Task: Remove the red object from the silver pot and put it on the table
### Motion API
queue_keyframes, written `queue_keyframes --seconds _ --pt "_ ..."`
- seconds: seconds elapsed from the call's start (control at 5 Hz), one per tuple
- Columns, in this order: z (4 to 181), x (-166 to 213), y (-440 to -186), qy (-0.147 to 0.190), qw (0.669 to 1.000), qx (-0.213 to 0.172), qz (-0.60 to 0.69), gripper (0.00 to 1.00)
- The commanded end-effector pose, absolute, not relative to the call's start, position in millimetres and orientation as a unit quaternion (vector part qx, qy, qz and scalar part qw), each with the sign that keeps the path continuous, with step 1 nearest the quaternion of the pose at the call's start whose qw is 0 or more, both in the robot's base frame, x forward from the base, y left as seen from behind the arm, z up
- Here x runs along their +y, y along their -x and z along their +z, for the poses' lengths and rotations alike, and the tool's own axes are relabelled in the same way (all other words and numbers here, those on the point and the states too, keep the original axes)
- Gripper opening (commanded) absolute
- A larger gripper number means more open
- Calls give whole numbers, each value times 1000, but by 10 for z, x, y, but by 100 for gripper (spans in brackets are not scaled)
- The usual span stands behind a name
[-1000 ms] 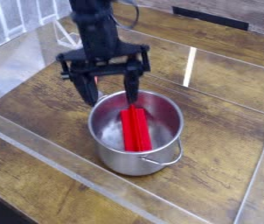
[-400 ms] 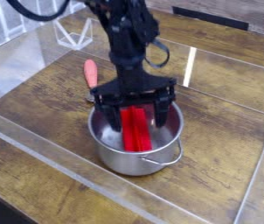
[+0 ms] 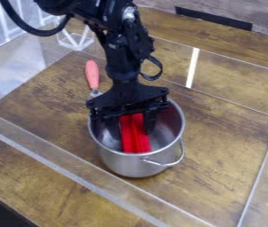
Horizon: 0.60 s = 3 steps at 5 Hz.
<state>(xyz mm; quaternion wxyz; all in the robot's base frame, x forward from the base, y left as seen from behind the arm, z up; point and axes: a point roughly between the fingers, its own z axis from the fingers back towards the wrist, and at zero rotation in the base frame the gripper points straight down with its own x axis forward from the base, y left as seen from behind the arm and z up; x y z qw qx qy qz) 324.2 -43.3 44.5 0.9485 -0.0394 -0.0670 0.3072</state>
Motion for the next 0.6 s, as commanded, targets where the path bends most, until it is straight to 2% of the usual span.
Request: queue_keyframes --seconds 0.0,0.4 --pt "429 -513 -3177 43 954 -75 286 0" --pt "487 -715 -3247 14 954 -74 289 0"
